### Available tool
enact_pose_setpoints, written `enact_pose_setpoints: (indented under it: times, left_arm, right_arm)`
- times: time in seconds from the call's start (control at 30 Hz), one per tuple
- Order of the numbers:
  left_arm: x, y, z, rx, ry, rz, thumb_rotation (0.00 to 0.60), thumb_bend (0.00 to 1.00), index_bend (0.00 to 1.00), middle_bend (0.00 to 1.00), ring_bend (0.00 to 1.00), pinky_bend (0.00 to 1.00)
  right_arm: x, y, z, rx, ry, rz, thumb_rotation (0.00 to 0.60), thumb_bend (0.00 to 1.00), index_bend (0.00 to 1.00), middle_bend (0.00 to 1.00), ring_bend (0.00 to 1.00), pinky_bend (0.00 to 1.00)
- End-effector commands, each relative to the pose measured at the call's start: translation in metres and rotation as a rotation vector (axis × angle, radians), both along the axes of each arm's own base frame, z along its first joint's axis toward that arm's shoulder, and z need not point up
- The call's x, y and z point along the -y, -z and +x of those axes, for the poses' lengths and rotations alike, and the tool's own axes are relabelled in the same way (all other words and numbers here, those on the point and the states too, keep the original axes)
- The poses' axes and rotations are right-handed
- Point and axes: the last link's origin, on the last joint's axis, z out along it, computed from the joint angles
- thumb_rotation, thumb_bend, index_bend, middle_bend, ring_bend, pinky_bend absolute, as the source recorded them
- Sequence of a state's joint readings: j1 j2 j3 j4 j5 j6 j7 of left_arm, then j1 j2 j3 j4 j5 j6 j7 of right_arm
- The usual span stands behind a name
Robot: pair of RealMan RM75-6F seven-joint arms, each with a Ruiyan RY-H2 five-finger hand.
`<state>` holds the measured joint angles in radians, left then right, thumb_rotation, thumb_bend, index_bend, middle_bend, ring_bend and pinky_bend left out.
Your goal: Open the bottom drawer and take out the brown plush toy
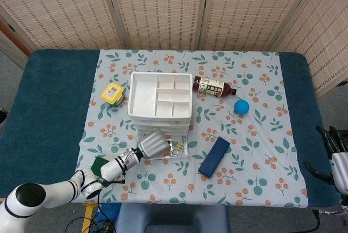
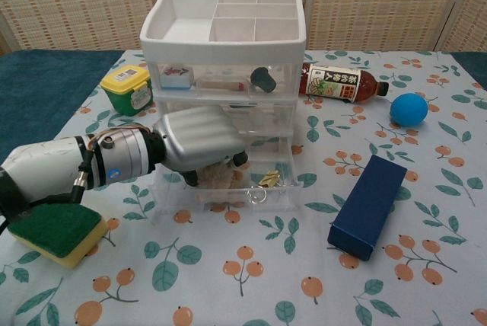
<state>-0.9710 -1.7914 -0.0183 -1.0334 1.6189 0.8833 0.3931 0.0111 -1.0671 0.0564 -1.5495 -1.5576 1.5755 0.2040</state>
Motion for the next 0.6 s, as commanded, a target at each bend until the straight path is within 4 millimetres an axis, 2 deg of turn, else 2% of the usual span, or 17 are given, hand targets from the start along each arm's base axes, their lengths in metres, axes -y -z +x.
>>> enact_pose_setpoints:
  times: [0.03, 0.4, 0.6]
  left_arm:
    - [0.000, -0.001, 0.000, 0.007, -0.009, -0.006, 0.600, 0.30, 0.65, 0.97, 1.00, 1.00]
    - [0.000, -0.009, 0.000, 0.070, -0.075, -0.033, 0.600, 0.31, 0.76, 0.98, 1.00, 1.00]
    - [0.000, -0.018, 0.000, 0.118, -0.106, -0.034, 0.600, 0.31, 0.77, 0.98, 1.00, 1.00]
  right_arm:
    - [0.000, 0.000, 0.000, 0.000, -0.001, -0.001, 0.600, 0.26, 0.01, 0.13, 0.07, 0.15]
    - [0.001, 0.000, 0.000, 0.001, -0.002, 0.000, 0.600, 0.26, 0.01, 0.13, 0.07, 0.15]
    - [0.001, 0.000, 0.000, 0.003, -0.005, -0.002, 0.600, 0.26, 0.01, 0.13, 0.07, 0.15]
